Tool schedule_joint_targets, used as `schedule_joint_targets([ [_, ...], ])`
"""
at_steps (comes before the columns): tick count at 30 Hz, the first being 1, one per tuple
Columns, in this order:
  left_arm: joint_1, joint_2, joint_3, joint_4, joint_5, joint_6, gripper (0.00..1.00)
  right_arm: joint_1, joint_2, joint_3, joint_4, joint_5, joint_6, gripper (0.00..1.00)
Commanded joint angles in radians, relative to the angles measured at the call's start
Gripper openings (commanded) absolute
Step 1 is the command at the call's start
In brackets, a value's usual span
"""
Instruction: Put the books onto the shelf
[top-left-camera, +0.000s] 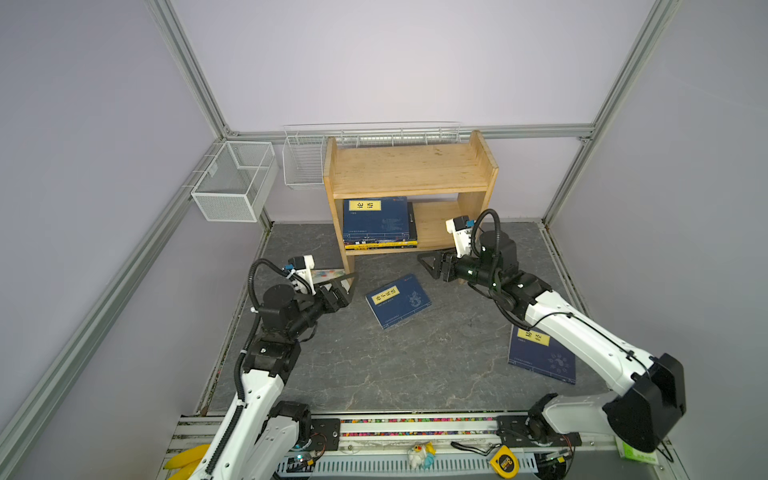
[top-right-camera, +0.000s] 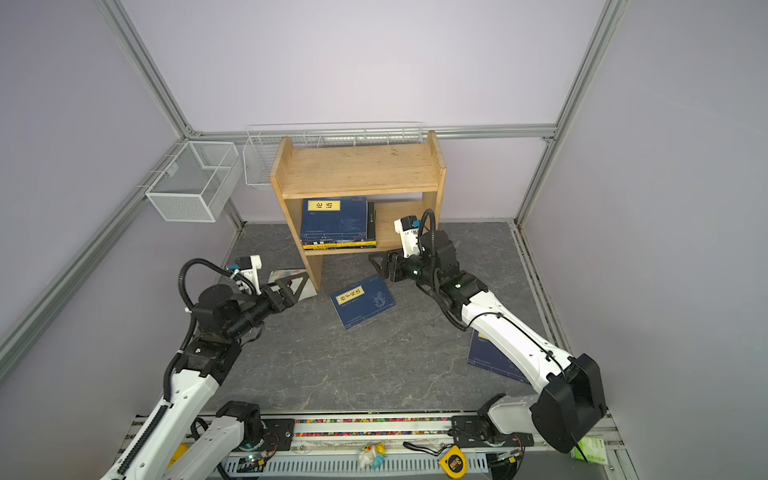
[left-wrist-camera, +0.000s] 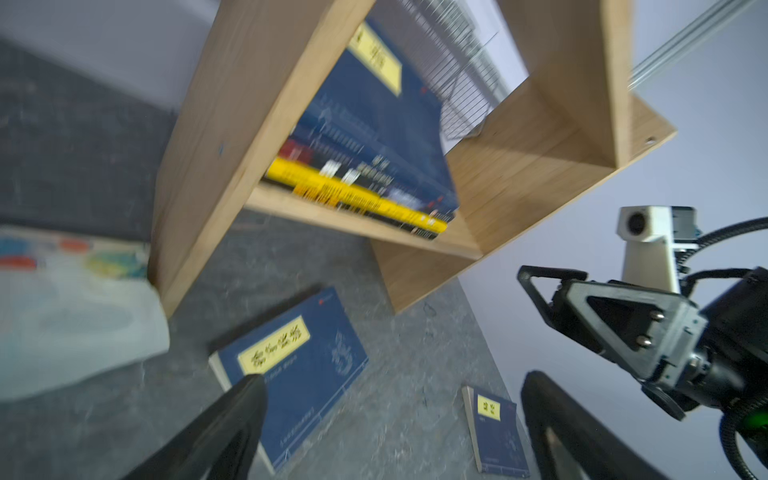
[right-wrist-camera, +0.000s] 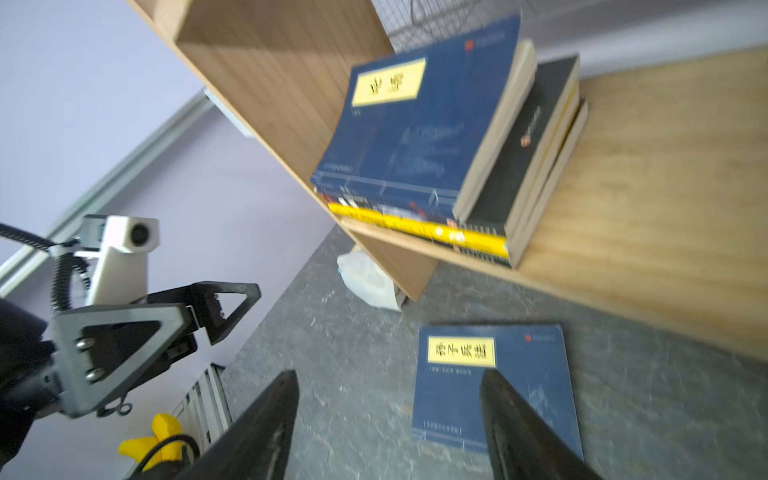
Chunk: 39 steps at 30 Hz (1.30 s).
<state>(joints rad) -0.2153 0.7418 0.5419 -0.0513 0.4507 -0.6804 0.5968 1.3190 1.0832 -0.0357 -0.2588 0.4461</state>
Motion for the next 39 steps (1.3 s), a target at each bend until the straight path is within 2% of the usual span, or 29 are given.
schedule_joint_targets([
  [1,-0.024,-0.041,-0.136,-0.021,-0.043,-0.108,0.94,0.012,-0.01,-0.123,-0.062,0.064,-0.006,0.75],
  [4,-0.082,-0.052,-0.228,0.05,-0.147,-0.189,0.94,0.011,0.004,-0.225,-0.029,0.102,0.023,0.77],
  [7,-0.139,-0.016,-0.245,0.046,-0.252,-0.209,0.94,0.012,0.066,-0.274,0.021,0.121,0.018,0.81],
  [11,-0.149,0.065,-0.247,0.055,-0.299,-0.208,0.93,0.011,0.181,-0.286,0.118,0.131,-0.007,0.86],
  [15,-0.151,0.142,-0.268,0.123,-0.301,-0.221,0.93,0.011,0.306,-0.24,0.165,0.152,-0.03,0.89],
  [21,-0.153,0.288,-0.25,0.209,-0.29,-0.233,0.93,0.011,0.444,-0.158,0.207,0.201,-0.028,0.84],
  [29,-0.198,0.566,-0.171,0.331,-0.267,-0.264,0.92,0.011,0.512,-0.115,0.203,0.213,-0.036,0.83],
  [35,-0.23,0.726,-0.1,0.371,-0.281,-0.29,0.91,0.02,0.529,-0.111,0.196,0.116,-0.019,0.79],
  [39,-0.24,0.815,-0.088,0.448,-0.269,-0.33,0.91,0.023,0.537,-0.123,0.223,0.02,0.029,0.72],
])
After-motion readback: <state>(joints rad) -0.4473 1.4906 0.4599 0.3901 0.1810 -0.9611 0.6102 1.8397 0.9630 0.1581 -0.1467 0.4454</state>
